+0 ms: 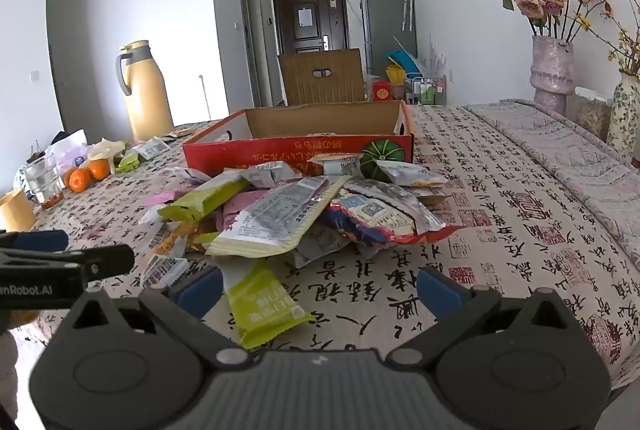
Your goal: Organize snacks
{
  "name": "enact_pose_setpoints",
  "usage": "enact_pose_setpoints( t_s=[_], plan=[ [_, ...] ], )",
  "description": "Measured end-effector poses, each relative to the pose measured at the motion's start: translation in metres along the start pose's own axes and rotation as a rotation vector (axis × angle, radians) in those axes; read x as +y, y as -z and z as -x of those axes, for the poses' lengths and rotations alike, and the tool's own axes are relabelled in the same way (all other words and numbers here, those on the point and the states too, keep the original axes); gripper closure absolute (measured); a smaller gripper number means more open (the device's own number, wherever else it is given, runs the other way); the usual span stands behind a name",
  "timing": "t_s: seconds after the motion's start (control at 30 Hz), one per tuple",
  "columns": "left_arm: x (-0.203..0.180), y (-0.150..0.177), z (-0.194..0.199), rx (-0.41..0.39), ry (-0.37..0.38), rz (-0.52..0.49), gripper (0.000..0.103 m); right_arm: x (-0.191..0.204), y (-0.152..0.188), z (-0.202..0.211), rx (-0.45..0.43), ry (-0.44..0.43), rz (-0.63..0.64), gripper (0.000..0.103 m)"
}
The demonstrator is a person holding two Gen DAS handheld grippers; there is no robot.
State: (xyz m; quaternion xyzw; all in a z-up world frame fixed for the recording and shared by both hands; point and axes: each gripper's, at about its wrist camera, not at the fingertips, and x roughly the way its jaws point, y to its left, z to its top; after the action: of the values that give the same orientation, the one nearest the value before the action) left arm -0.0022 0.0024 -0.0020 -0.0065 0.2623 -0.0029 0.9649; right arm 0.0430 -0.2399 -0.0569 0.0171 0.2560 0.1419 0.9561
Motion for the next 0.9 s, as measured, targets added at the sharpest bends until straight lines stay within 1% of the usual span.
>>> enact_pose_setpoints(
  t_s=[0.9],
  plan=[
    [-0.0016,0.0022,0.0005,0.002,0.003,0.004,0.0,0.0004,0.001,-0.0013,0.006,0.001,-0.001,0.0]
  ],
)
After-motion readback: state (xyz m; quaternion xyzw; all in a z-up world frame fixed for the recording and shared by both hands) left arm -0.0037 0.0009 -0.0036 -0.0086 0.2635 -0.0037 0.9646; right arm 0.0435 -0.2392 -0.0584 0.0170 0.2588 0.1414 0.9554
